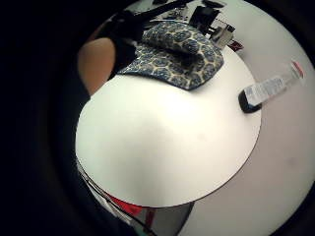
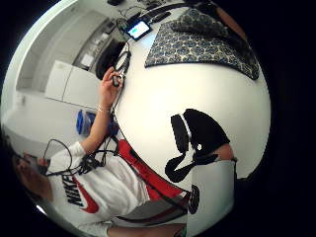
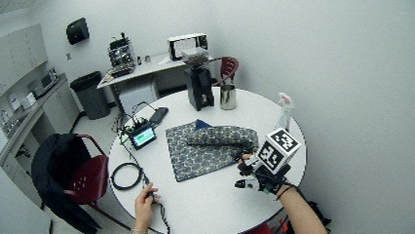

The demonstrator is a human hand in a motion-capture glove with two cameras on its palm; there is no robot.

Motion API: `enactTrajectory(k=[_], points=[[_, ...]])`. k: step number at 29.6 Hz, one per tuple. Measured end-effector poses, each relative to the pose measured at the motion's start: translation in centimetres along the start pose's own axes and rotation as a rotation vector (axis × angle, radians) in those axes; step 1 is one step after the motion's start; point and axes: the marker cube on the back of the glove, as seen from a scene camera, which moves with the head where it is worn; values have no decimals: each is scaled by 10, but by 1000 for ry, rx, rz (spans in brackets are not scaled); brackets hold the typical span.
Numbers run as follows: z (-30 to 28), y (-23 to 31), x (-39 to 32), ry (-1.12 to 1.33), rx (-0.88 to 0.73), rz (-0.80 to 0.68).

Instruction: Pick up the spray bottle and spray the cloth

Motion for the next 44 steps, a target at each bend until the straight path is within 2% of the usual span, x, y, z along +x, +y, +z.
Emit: enactTrajectory(k=[10,20,25,29,37,44], points=[[-45,8,73,-142,242,195],[-55,-37,110,-404,466,348],[-29,-51,135,-441,430,463],[-9,-56,148,-524,392,492],[-1,-47,171,-614,406,467],[-1,-62,171,-805,447,412]])
